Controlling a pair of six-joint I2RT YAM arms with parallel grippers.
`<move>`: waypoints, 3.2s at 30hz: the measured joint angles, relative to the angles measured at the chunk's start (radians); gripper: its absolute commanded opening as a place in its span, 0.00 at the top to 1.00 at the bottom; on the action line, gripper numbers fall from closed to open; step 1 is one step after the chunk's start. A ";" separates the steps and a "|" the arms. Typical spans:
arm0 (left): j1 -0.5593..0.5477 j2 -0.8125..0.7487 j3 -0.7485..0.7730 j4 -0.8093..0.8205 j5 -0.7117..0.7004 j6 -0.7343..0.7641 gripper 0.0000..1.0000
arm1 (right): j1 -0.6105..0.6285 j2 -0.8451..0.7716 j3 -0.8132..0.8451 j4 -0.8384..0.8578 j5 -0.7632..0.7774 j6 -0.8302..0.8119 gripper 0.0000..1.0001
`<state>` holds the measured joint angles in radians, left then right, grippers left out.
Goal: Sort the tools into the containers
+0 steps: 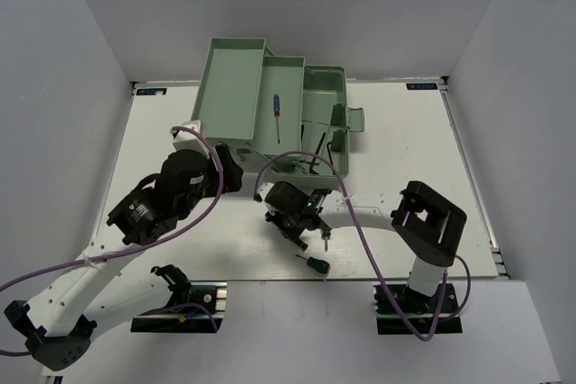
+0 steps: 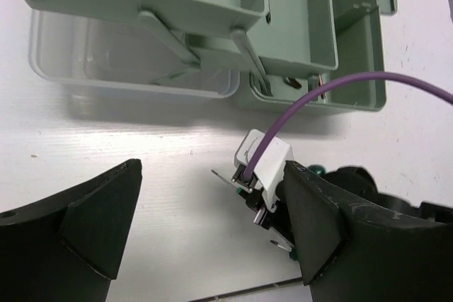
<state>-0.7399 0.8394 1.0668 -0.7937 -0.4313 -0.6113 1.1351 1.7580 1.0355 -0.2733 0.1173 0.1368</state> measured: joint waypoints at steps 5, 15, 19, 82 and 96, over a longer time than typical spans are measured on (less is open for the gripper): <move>0.000 0.010 -0.048 0.010 0.078 0.000 0.09 | -0.042 -0.036 0.039 -0.129 -0.206 -0.014 1.00; 0.000 -0.032 -0.204 0.037 0.222 -0.023 0.22 | -0.215 -0.327 0.322 -0.253 -0.243 -0.092 1.00; -0.002 -0.013 -0.244 0.077 0.319 -0.020 0.46 | -0.289 -0.346 0.393 -0.229 -0.157 -0.132 1.00; -0.464 1.041 0.157 -0.137 0.468 -1.353 0.35 | -1.246 -0.406 0.087 -0.248 -0.689 0.066 0.24; -0.450 1.033 0.252 -0.144 0.298 -1.140 1.00 | -1.283 -0.375 0.107 -0.570 -0.965 -0.389 1.00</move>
<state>-1.1896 1.8729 1.3186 -0.9375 -0.1329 -1.7512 -0.1482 1.3830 1.1423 -0.8429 -0.8474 -0.2520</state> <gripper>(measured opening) 0.408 0.008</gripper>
